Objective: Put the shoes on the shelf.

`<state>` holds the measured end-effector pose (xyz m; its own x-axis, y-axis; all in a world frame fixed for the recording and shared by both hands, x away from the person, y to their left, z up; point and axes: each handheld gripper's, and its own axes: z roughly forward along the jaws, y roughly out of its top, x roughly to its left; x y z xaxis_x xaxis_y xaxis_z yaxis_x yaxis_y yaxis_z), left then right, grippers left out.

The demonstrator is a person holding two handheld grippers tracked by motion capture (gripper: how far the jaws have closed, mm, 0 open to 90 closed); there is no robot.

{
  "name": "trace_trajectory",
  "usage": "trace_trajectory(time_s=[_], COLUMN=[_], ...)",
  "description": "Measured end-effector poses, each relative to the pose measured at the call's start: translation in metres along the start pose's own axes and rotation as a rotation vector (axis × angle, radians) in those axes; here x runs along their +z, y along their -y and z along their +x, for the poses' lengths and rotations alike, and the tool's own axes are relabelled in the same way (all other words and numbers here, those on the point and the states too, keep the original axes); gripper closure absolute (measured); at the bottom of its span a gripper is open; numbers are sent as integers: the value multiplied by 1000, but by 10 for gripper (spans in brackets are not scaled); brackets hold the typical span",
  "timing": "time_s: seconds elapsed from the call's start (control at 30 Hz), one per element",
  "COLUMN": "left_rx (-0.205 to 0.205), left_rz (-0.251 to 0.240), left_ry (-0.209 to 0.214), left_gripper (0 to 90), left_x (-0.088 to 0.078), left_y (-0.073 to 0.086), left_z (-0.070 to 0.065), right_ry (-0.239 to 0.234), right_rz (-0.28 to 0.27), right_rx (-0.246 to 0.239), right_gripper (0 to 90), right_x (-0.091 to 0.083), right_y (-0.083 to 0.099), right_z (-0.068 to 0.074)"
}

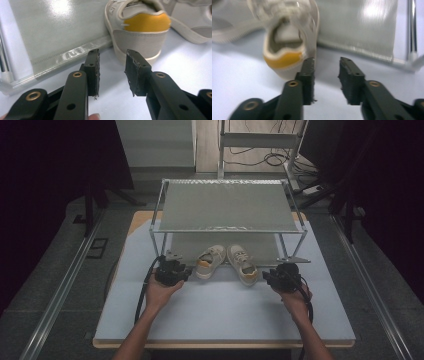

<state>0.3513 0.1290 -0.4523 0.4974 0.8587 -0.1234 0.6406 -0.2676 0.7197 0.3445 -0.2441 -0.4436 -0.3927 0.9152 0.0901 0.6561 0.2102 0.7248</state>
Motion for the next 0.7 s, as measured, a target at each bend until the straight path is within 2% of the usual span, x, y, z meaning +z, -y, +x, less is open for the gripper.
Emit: trace_trajectory(time_s=[0.07, 0.1, 0.13, 0.2, 0.3, 0.53, 0.7], left_rx=[-2, -5, -5, 1, 6, 3, 5], left_rz=[4, 9, 9, 23, 30, 37, 53], left_ry=[1, -3, -3, -4, -4, 1, 33], left_gripper=[642, 642, 643, 643, 643, 653, 737], left_x=[1, 5, 5, 10, 12, 17, 21], left_y=[0, 1, 1, 1, 1, 1, 0], left_z=[0, 0, 0, -1, -1, 0, -1], right_ry=[3, 1, 1, -8, -19, -26, -33], right_rz=[16, 53, 53, 95, 112, 117, 116], right_rx=[-5, -9, -9, -25, -35, -53, -61], right_gripper=[683, 711, 711, 737, 748, 774, 807], right_x=[2, 8, 8, 18, 23, 29, 31], right_y=[3, 9, 9, 18, 22, 22, 19], right_z=[-1, -1, -1, 0, 2, 8, 10])
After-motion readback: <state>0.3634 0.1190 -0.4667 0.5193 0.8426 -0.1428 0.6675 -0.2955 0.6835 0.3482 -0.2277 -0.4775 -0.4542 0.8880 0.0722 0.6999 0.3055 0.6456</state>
